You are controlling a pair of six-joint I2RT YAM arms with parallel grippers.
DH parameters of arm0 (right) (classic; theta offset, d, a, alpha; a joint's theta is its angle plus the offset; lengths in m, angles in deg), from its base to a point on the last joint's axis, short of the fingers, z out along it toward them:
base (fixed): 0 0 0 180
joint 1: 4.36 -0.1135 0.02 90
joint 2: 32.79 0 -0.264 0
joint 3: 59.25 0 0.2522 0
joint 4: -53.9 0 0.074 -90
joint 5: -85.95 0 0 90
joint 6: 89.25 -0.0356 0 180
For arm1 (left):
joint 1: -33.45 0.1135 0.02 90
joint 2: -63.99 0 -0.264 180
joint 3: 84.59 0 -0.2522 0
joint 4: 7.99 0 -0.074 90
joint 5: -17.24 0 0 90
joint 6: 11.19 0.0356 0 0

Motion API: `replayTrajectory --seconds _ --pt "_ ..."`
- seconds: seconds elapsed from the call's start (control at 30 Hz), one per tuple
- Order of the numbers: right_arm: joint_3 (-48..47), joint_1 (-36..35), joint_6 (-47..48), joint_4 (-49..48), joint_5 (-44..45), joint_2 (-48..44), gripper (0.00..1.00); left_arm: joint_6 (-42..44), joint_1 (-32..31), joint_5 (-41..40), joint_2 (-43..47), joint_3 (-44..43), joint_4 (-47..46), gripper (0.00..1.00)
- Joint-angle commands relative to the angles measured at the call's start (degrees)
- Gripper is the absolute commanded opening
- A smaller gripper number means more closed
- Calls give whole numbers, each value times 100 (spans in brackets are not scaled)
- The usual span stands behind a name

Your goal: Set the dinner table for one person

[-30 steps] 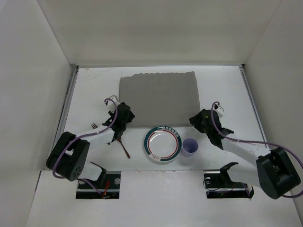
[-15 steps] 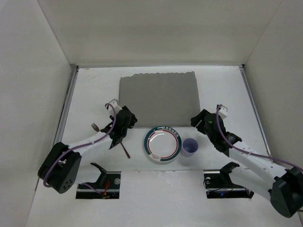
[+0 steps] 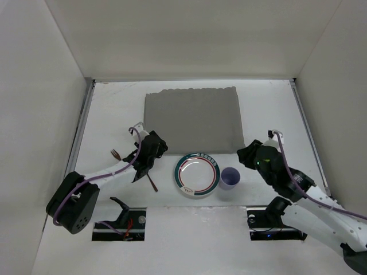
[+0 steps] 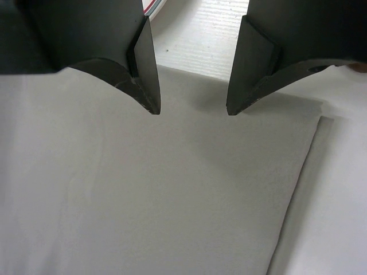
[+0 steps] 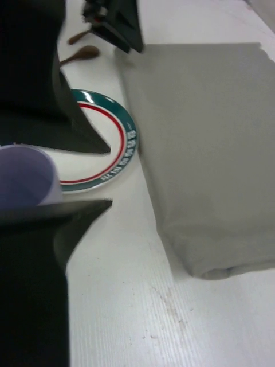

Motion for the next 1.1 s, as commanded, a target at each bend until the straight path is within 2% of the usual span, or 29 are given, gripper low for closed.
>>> replayTrajectory --seconds 0.0,0.03,0.1,0.13,0.2,0.3,0.47,0.63,0.73,0.83,0.97,1.07 --pt "-682 -275 188 1354 41 -66 35 387 -47 100 -16 -118 -431 47" --pt "-814 -336 276 1601 -30 31 28 483 -83 126 -69 -153 -537 47" --pt "-1034 -433 285 2136 -92 154 27 598 -127 161 -166 -223 -686 46" --pt "-1148 -477 224 2400 -83 190 30 642 -118 205 -210 -311 -678 46" --pt "-1351 -565 154 2867 -74 199 44 739 -66 311 -237 -373 -722 46" --pt "-1457 -749 241 3395 -118 303 54 775 -22 302 -315 -356 -880 46" --pt "-1326 -1216 329 3072 -522 690 55 775 84 364 -448 -373 -1047 46" --pt "-1194 -1233 461 2431 -680 1174 51 818 128 373 -378 -303 -1100 46" --pt "-1044 -1111 628 2149 -681 1411 42 836 93 294 -325 -215 -1179 46" --pt "-1053 -988 654 2017 -637 1534 25 836 128 337 -333 -215 -1171 46" --pt "-1333 -961 734 2427 -558 1377 12 819 137 302 -298 -127 -1284 47" --pt "-1754 -978 663 2815 -540 1175 12 827 233 390 -377 -153 -1329 47"
